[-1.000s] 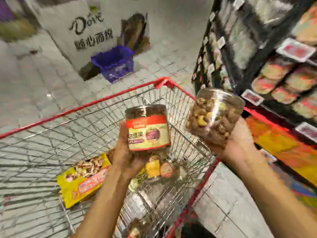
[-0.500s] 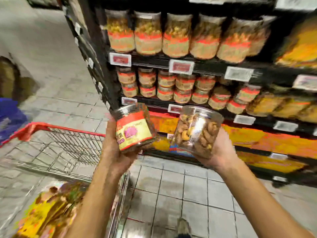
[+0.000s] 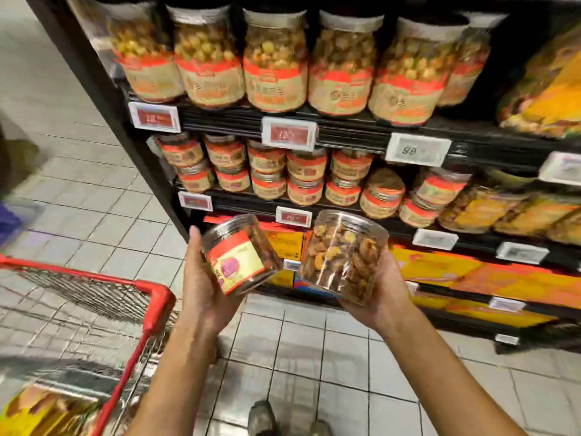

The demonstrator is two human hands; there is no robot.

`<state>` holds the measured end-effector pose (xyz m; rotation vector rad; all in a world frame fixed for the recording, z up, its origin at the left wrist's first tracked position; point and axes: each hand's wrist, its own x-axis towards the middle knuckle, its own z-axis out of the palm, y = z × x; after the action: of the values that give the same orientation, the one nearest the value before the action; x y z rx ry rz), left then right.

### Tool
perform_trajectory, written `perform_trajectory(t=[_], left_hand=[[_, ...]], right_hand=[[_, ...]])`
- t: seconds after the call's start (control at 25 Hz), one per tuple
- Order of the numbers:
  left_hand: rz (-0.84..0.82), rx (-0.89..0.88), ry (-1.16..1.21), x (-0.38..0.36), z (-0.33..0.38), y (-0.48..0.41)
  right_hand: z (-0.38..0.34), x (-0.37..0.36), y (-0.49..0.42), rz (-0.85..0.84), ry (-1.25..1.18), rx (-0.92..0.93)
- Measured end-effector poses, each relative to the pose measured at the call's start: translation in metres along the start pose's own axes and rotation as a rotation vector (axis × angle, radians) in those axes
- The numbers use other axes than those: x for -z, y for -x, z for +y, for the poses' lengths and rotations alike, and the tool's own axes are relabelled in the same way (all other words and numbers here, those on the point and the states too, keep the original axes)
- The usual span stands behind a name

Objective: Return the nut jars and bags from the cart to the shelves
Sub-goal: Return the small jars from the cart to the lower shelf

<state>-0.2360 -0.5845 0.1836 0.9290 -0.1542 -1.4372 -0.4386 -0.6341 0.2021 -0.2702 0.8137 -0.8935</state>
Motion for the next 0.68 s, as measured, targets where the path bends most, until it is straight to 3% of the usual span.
perform_trajectory(t=[0.12, 0.28, 0.44, 0.68], left_hand=[[0.028, -0.163, -0.116, 0.001, 0.015, -0.038], [0.214, -0.453, -0.222, 0.012, 0.035, -0.111], [0.254, -0.738, -0.467, 0.033, 0.047, -0.179], [0.257, -1.058, -0.635, 0.054, 0.026, -0.233]], right_hand=[[0.012, -0.021, -0.034, 0.037, -0.047, -0.022], [0.028, -0.047, -0.088, 0.014, -0.141, -0.016], [0.046, -0.053, -0.143, 0.005, -0.204, -0.007], [0.078, -0.021, -0.180, 0.007, -0.168, -0.048]])
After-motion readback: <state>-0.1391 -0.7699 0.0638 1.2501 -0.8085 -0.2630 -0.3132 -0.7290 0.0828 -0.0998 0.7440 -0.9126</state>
